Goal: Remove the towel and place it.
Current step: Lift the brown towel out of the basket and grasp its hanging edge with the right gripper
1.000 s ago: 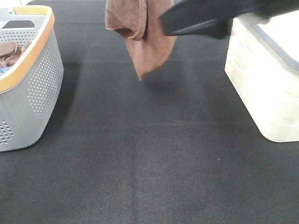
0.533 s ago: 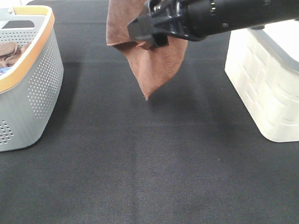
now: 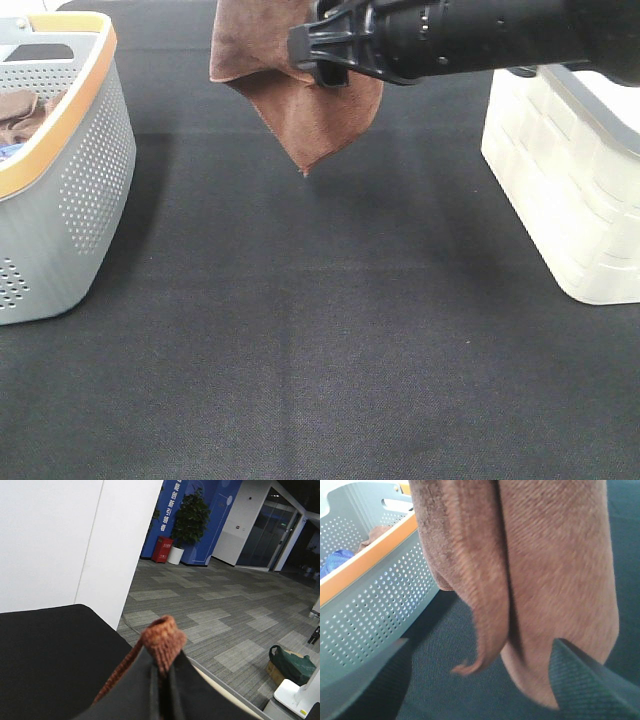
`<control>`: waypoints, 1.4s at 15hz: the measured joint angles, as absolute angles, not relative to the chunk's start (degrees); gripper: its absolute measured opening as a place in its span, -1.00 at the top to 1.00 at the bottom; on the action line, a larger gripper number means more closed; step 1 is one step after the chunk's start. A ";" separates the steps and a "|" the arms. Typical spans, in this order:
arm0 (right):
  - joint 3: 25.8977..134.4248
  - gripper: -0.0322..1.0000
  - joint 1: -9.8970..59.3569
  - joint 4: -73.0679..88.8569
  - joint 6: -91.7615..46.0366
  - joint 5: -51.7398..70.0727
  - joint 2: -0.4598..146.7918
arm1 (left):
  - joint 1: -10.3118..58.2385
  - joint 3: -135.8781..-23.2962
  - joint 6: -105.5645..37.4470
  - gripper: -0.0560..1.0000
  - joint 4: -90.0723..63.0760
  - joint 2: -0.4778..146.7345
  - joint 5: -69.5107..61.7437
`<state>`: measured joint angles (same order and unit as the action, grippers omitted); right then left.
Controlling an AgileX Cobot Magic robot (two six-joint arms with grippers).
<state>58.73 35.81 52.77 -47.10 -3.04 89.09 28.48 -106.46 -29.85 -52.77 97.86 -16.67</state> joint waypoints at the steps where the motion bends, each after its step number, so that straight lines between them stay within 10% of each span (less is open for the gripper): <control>1: 59.42 -0.47 35.81 53.00 -47.10 -2.98 89.90 | 28.48 -106.46 -30.65 0.89 -52.77 97.86 -16.67; 9: 60.05 0.00 35.81 53.57 -47.10 -5.39 91.67 | 28.48 -106.46 -31.11 0.89 -52.77 97.86 -16.67; 15: 60.05 0.94 35.81 53.63 -47.10 -2.69 91.67 | 28.48 -106.46 -31.11 0.89 -52.25 97.86 -16.67; 21: 60.05 0.94 35.81 53.29 -47.10 1.49 88.58 | 28.48 -106.46 -30.94 0.89 -38.73 97.86 -14.78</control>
